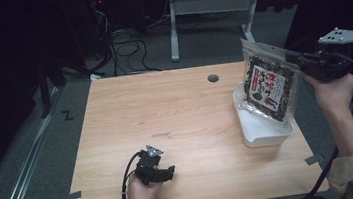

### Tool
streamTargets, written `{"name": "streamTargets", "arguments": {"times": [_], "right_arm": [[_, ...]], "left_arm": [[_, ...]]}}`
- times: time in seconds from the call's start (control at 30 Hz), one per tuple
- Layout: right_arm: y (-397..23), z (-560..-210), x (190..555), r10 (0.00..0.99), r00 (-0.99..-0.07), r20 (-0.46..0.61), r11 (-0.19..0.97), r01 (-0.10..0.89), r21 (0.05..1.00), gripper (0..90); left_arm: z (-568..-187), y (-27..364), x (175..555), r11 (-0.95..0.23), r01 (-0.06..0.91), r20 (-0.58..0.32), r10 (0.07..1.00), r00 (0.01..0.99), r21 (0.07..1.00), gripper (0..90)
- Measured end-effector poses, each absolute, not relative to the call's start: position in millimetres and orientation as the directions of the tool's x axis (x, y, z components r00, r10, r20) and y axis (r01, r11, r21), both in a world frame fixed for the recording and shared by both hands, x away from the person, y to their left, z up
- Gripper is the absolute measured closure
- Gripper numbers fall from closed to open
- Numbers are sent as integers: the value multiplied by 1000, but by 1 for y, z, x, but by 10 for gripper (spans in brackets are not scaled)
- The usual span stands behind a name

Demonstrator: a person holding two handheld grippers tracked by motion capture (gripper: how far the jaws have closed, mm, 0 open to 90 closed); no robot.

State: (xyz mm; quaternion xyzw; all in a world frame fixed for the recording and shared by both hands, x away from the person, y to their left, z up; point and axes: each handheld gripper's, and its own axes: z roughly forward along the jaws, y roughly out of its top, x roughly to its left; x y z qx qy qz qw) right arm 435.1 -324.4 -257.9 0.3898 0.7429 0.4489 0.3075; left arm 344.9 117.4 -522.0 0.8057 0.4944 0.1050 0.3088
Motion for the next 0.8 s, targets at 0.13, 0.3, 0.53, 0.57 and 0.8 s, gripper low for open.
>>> {"name": "streamTargets", "arguments": {"times": [0.13,0.3,0.53,0.57,0.8], "right_arm": [[-328,-257,435,861,-498,-107,284,294,913,900],[-329,-263,436,865,-488,-118,290,295,910,900],[-326,-277,441,866,-486,-118,299,314,901,900],[-326,-279,441,865,-486,-123,304,314,900,900],[-329,-289,443,872,-479,-97,283,333,899,900]], "left_arm": [[-522,117,345,-325,731,-135,859,493,600,287],[-522,117,345,-323,732,-136,861,491,600,287],[-522,117,344,-324,732,-134,861,491,599,287],[-522,117,344,-322,733,-135,862,489,600,288],[-523,116,345,-329,731,-131,860,494,597,287]]}}
